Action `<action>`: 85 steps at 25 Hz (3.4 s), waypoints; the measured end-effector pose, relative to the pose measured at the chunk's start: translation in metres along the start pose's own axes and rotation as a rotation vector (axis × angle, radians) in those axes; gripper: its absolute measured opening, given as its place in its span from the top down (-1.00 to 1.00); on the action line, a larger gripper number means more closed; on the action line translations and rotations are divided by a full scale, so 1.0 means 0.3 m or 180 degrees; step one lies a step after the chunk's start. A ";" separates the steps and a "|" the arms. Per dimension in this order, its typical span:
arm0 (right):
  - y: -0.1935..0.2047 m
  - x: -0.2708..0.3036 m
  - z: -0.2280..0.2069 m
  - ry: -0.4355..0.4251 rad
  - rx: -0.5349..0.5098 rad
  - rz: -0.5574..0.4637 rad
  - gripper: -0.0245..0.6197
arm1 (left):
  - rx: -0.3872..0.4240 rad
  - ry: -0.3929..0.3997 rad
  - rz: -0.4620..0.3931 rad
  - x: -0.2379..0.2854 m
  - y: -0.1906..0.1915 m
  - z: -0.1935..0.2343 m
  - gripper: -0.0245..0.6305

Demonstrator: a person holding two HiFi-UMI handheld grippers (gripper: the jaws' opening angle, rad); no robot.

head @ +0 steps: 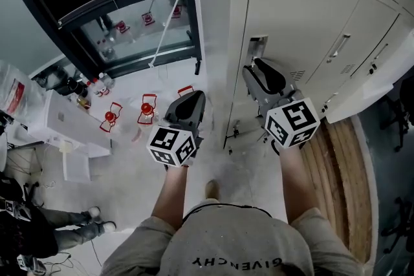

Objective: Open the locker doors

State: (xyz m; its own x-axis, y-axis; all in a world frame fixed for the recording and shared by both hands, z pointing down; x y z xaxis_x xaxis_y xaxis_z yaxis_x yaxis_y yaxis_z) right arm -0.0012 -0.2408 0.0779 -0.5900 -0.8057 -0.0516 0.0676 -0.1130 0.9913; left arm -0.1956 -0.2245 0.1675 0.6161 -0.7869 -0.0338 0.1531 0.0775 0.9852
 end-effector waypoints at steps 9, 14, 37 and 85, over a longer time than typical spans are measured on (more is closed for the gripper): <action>0.000 0.064 0.009 -0.0026 0.0148 0.0045 0.49 | -0.0060 0.0012 0.0024 -0.002 0.017 0.048 0.93; -0.003 0.055 0.012 -0.0040 0.0284 -0.0005 0.49 | -0.0063 -0.0025 0.0032 -0.029 0.021 0.055 0.93; -0.020 -0.200 0.070 -0.0101 0.0208 -0.0110 0.43 | -0.0058 -0.0078 0.0051 -0.107 0.068 -0.153 0.93; -0.003 -1.048 -0.267 0.1043 0.0338 -0.0341 0.68 | -0.0083 0.0112 0.0080 -0.141 0.148 -0.647 0.93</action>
State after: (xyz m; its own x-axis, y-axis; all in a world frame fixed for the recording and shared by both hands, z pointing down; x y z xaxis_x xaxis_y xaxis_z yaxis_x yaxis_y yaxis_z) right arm 0.2485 -0.0340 0.0834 -0.2987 -0.9382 -0.1751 -0.0747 -0.1599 0.9843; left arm -0.0650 -0.0689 0.1801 0.6467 -0.7626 -0.0155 0.1571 0.1133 0.9811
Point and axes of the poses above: the fingertips, and each gripper's own axes: x forward along the fingers, z to its left, y out of its underside, the point moved 7 cm from there along -x, backward along the fingers, and after that the axes turned 1 degree about z, right-handed, at the moved point
